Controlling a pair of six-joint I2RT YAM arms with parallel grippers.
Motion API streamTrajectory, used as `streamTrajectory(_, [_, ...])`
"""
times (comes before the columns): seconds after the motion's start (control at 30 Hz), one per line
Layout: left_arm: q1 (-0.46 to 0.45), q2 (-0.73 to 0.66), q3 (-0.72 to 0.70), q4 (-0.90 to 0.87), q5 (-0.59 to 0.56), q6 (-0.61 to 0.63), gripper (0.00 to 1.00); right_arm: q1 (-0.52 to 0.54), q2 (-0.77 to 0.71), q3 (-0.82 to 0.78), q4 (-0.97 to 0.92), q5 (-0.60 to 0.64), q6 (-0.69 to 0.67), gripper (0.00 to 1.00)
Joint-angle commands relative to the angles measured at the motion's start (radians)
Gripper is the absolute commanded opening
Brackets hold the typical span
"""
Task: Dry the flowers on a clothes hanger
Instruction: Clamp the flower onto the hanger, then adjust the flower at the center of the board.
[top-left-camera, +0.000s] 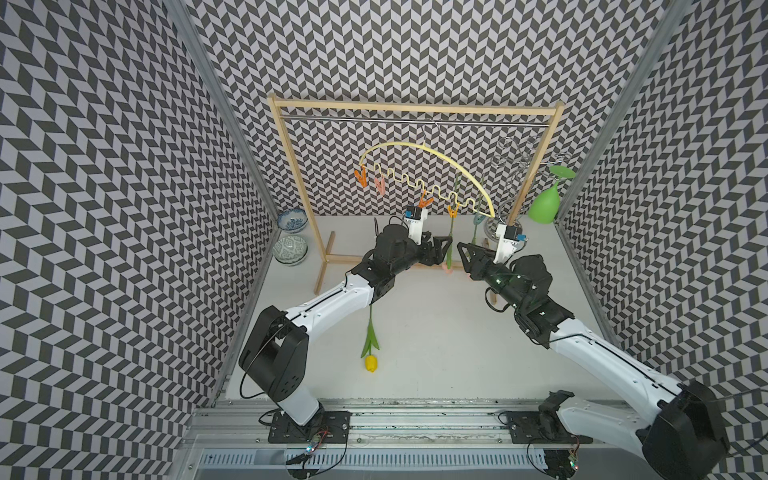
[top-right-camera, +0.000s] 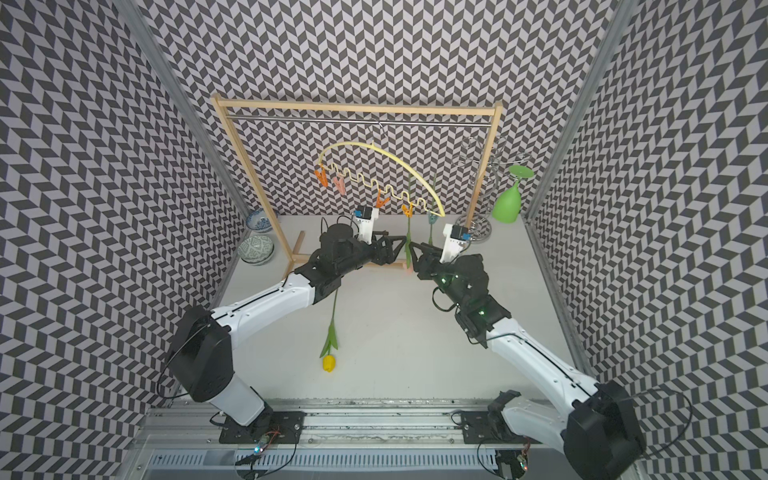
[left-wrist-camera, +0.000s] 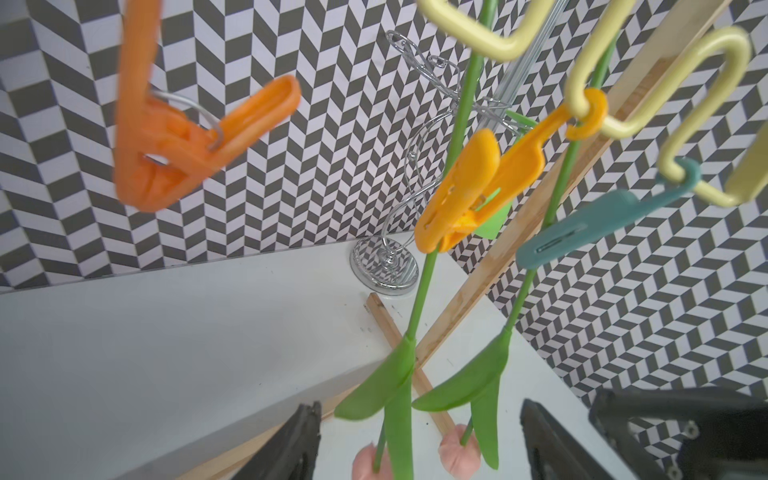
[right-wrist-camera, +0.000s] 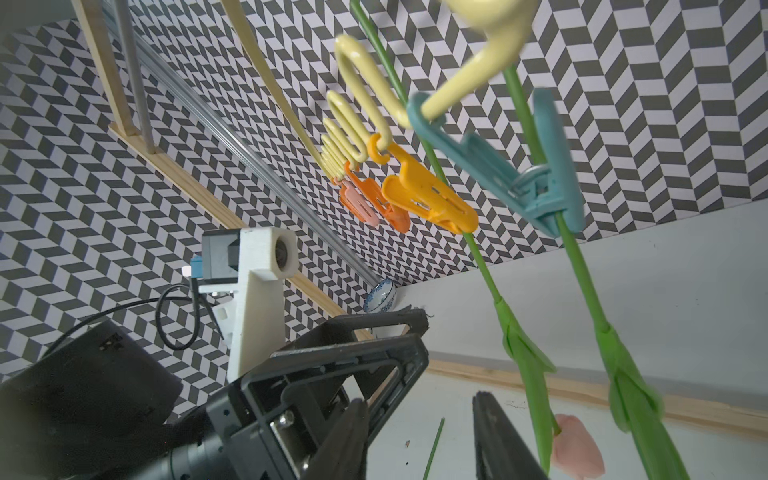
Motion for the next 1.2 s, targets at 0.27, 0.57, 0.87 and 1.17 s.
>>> streamTrajectory(0.27, [-0.002, -0.281, -0.189, -0.215, -0.255, -0.077, 1.00, -0.001, -0.187, 0.040, -0.281, -0.122, -0.064, 0.50])
streamTrajectory(0.57, [0.172, -0.541, -0.684, -0.177, -0.376, -0.398, 1.00, 0.241, -0.170, 0.174, -0.477, -0.057, -0.124, 0.50])
streamTrajectory(0.87, [0.248, -0.464, -0.833, -0.172, -0.148, -0.408, 1.00, 0.361, -0.069, 0.108, -0.398, -0.005, -0.105, 0.48])
streamTrajectory(1.17, [0.222, -0.445, -0.879, -0.326, -0.071, -0.436, 1.00, 0.361, -0.014, 0.067, -0.325, -0.018, -0.103, 0.48])
